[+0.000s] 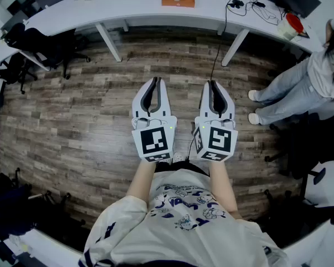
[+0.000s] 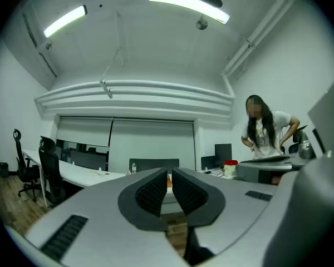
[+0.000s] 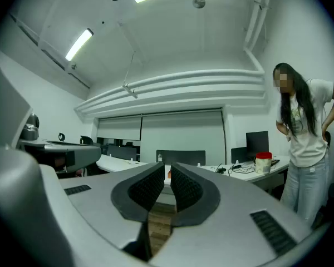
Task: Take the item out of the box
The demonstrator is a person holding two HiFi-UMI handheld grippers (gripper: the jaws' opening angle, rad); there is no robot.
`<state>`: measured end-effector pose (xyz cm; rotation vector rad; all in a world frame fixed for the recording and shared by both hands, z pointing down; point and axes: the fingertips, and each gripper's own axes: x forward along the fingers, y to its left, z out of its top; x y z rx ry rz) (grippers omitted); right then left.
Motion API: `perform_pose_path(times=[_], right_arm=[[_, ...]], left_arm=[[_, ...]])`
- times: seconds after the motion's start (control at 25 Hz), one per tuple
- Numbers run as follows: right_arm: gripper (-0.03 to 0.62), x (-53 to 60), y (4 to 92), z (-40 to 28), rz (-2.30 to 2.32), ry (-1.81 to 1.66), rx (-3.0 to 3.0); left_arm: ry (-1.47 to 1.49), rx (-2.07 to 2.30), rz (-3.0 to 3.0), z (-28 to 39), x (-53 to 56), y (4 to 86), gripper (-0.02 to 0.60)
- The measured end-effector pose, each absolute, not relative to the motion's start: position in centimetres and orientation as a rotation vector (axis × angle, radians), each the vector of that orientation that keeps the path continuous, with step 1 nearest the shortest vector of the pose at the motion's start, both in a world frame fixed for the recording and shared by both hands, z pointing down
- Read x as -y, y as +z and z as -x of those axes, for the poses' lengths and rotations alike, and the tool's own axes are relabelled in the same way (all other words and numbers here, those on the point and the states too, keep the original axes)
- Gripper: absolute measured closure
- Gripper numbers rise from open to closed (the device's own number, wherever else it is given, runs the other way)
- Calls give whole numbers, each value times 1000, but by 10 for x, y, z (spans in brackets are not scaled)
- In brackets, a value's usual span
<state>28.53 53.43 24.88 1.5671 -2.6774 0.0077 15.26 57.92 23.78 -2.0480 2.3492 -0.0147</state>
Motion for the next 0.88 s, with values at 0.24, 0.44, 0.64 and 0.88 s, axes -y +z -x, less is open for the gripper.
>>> perform_pose_path(times=[0.24, 0.44, 0.64, 0.88], right_arm=[[539, -530, 250, -289, -1556, 10, 2686], [540, -524, 253, -291, -1545, 16, 2691], [540, -516, 255, -301, -1546, 43, 2713], [540, -513, 258, -304, -1505, 55, 2733]], left_arm=[[-22, -2343, 2046, -160, -574, 239, 543], [-30, -2350, 2039, -163, -569, 242, 543], [-25, -2361, 2022, -172, -563, 242, 543], [-42, -2395, 1994, -176, -563, 246, 543]])
